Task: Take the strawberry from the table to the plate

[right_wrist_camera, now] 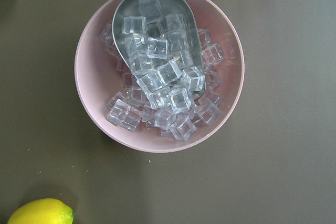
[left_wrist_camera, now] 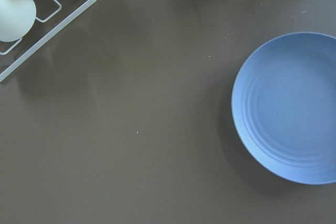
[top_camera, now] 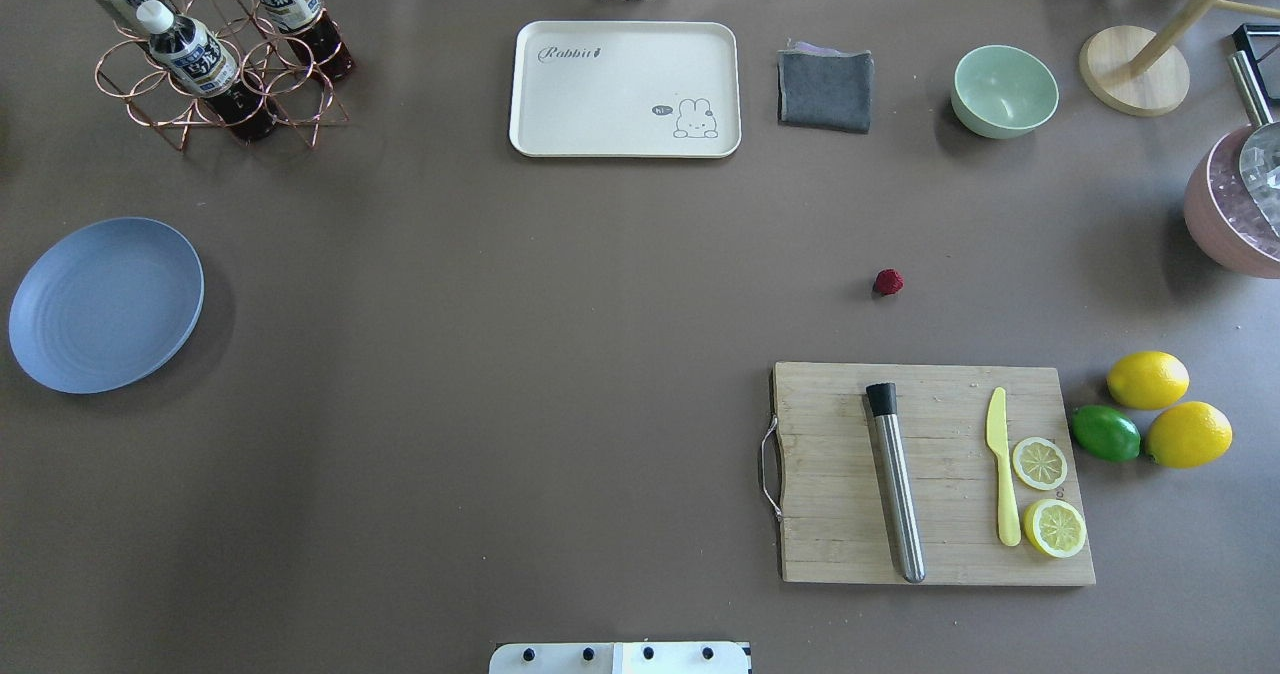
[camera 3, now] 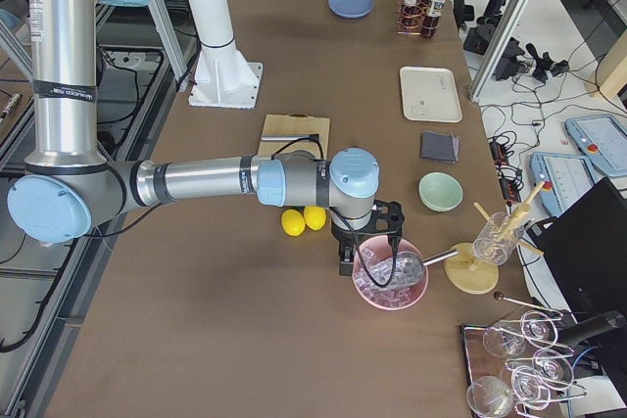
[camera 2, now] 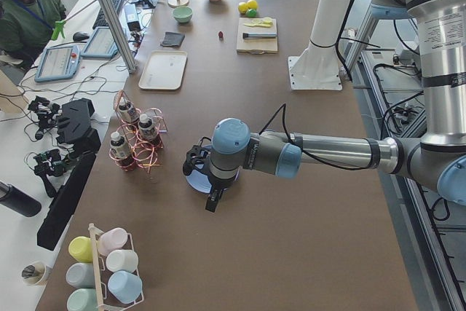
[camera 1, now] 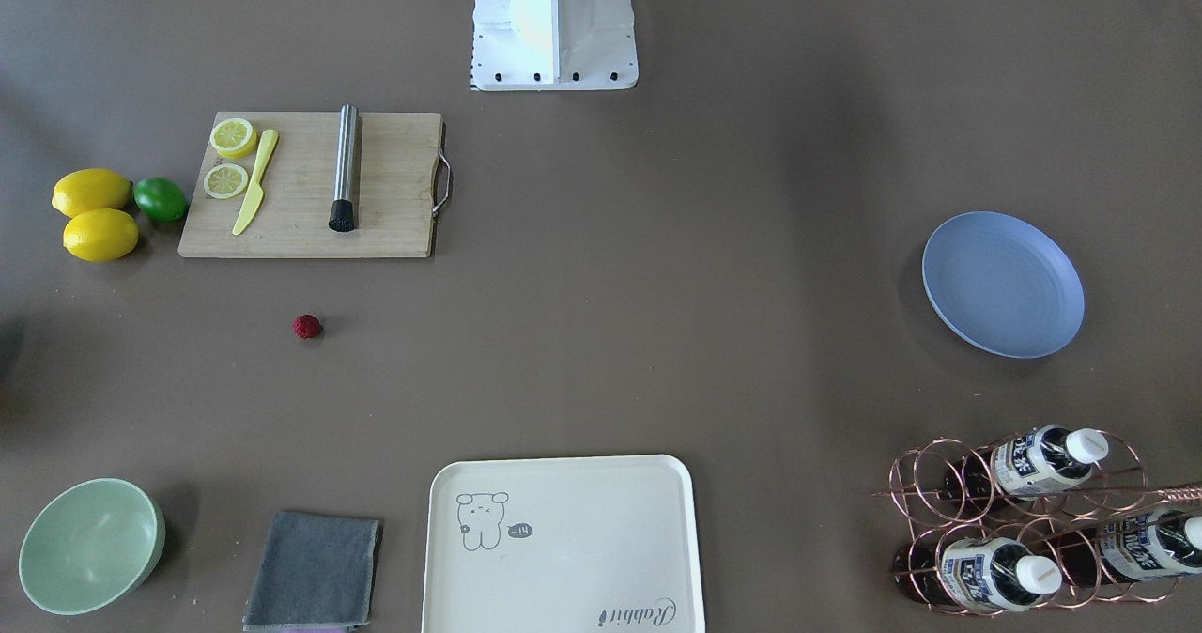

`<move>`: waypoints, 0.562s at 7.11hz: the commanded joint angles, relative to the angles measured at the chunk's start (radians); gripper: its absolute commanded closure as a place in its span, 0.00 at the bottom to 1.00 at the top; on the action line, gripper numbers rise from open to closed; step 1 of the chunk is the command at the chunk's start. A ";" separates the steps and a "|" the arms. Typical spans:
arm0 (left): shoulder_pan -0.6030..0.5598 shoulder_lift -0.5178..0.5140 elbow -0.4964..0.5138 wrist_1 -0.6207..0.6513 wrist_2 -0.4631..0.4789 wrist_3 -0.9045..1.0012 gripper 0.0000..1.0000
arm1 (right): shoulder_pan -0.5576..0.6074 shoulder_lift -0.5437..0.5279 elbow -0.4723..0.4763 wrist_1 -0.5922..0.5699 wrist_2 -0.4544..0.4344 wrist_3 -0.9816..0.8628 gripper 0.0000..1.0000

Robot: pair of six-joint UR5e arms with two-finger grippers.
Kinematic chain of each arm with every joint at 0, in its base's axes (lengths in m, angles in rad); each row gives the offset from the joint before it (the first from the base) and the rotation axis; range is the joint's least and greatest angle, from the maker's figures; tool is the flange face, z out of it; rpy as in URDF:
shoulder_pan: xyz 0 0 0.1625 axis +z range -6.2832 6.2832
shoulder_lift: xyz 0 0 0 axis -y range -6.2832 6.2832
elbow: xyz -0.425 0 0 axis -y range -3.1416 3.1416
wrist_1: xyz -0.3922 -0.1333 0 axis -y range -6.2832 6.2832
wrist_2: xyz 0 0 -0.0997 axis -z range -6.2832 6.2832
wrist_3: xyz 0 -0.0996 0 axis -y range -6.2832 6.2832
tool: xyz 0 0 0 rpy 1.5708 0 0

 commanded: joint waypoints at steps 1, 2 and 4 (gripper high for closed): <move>-0.001 0.005 -0.004 -0.003 -0.001 0.004 0.02 | -0.011 0.001 -0.003 0.004 0.004 0.001 0.00; 0.001 0.002 0.002 0.000 -0.004 0.004 0.02 | -0.011 0.001 -0.001 0.006 0.009 0.001 0.00; -0.001 -0.004 0.002 0.002 -0.004 0.004 0.02 | -0.016 0.001 0.000 0.006 0.013 0.001 0.00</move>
